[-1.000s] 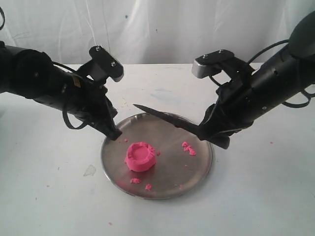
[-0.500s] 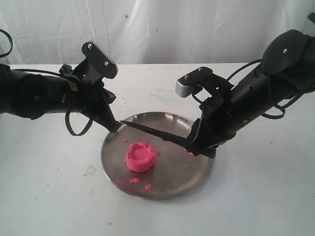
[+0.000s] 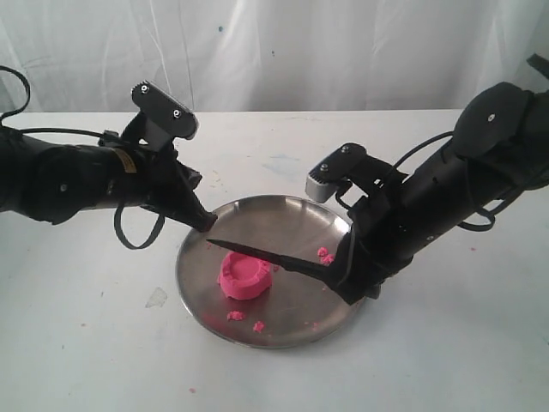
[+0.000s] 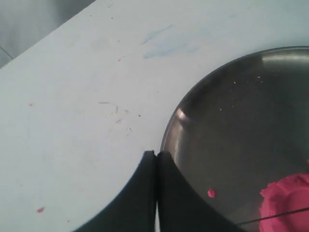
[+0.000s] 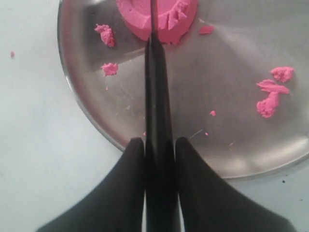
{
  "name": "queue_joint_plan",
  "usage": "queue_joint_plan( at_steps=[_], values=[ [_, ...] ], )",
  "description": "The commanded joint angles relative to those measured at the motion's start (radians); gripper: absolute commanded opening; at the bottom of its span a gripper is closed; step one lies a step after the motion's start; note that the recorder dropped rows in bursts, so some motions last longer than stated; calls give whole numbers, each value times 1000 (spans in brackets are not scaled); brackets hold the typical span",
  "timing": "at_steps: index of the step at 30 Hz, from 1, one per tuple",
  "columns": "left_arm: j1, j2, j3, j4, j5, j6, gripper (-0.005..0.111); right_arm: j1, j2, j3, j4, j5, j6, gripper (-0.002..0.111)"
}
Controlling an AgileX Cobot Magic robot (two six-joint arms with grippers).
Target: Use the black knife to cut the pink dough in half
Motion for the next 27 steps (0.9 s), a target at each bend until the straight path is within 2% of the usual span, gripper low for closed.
queue_joint_plan(
  at_steps=[1, 4, 8, 14, 16, 18, 27],
  values=[
    [-7, -1, 44, 41, -24, -118, 0, 19, 9, 27, -4, -27, -30, 0],
    [-27, -1, 82, 148, -109, -241, 0, 19, 13, 33, -4, -43, -35, 0],
    [-45, -1, 122, 404, -215, -370, 0, 19, 13, 33, -4, -51, -35, 0],
    [-43, 29, 126, 408, -218, -421, 0, 19, 13, 43, -29, -74, -33, 0],
    [-43, 70, 126, 469, -233, -492, 0, 19, 13, 52, -31, -93, -33, 0],
    [-43, 93, 126, 469, -271, -547, 0, 19, 13, 54, -31, -93, -33, 0],
    [-43, 154, 126, 473, -278, -551, 0, 19, 13, 54, -31, -100, -33, 0]
  ],
)
